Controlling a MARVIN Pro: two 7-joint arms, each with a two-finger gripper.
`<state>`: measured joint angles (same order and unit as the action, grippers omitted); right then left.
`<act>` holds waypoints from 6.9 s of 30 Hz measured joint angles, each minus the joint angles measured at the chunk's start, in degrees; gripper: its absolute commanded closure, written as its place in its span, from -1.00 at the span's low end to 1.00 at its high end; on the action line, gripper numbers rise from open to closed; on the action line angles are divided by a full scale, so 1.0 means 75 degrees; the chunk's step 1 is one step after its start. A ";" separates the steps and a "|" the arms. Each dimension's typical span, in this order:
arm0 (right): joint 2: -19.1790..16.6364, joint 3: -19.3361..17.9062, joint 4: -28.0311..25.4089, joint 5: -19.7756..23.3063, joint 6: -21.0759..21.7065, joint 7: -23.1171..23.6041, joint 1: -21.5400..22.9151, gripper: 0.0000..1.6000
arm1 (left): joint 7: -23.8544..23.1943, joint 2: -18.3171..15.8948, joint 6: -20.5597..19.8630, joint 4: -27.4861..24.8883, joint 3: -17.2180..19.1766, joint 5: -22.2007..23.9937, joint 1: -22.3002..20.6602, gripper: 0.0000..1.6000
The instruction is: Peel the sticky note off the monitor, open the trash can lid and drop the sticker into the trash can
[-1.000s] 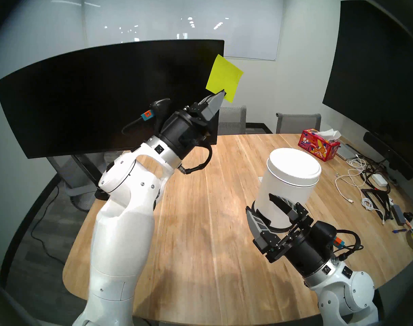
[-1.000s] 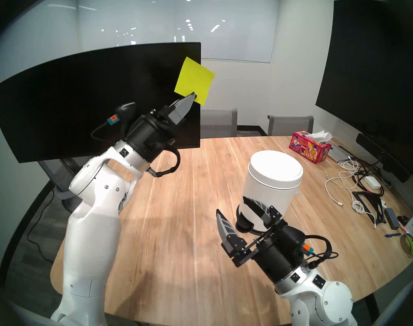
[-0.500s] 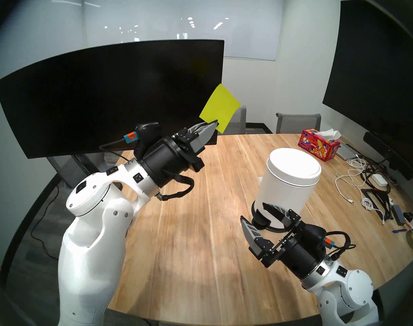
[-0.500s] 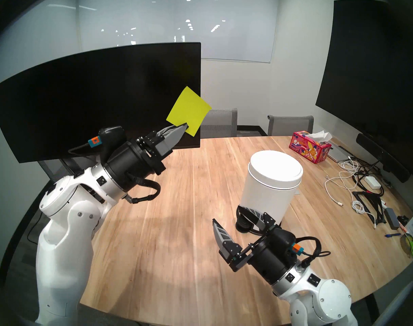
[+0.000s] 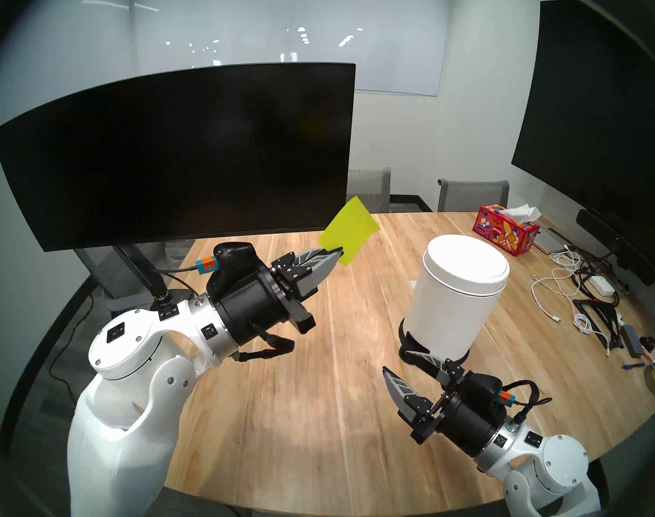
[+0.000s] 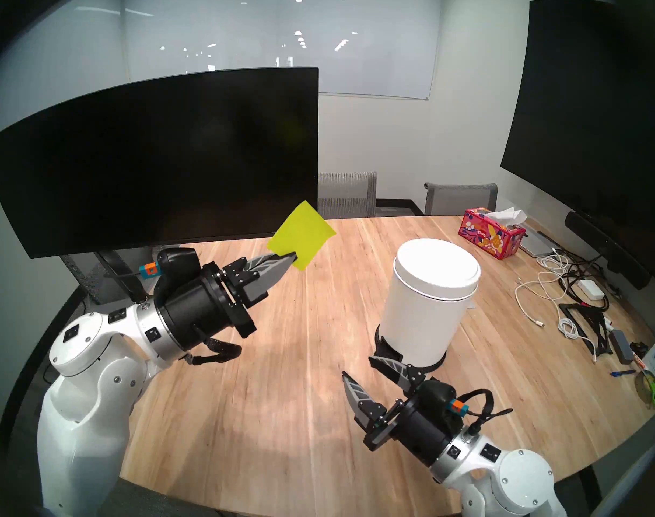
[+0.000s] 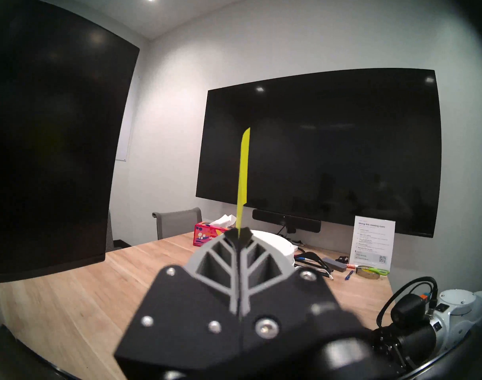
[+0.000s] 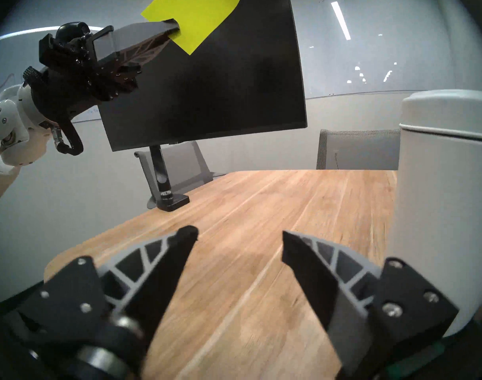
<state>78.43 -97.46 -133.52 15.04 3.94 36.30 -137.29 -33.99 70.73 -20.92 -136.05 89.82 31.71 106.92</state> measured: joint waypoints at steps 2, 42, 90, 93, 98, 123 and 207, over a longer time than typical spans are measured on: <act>-0.0005 0.0031 -0.0014 -0.0073 0.0043 0.0001 -0.0047 1.00 | -0.0078 -0.0031 0.0170 -0.0047 0.0127 -0.0045 0.0192 1.00; 0.0177 -0.0361 0.0839 -0.0088 0.0363 -0.0183 -0.0003 1.00 | -0.0482 0.0384 0.1898 0.0372 -0.0348 -0.1067 0.1265 1.00; 0.0199 0.0335 0.3181 -0.0693 0.1020 -0.1741 0.3057 1.00 | -0.0601 0.0415 0.0971 0.0651 -0.0538 -0.0896 -0.0047 1.00; 0.0215 0.0336 0.3176 -0.0778 0.1033 -0.1822 0.3099 1.00 | -0.0613 0.0423 0.0972 0.0602 -0.0582 -0.0896 -0.0006 1.00; 0.0241 0.0356 0.3193 -0.0939 0.1056 -0.1965 0.3122 1.00 | -0.0615 0.0431 0.0976 0.0534 -0.0611 -0.0902 0.0066 1.00; 0.0355 0.0574 0.3381 -0.1536 0.1167 -0.2394 0.3187 1.00 | -0.0562 0.0418 0.0976 0.0198 -0.0419 -0.0905 0.0323 1.00; 0.0407 0.0011 0.3896 -0.0849 0.0891 -0.2177 0.3172 1.00 | -0.0938 0.3640 -0.0173 0.6112 -0.3237 -0.4667 -0.5319 1.00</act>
<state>81.49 -97.38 -104.30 8.68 10.62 19.97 -113.50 -41.03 98.03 -22.22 -90.22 65.54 -3.29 67.03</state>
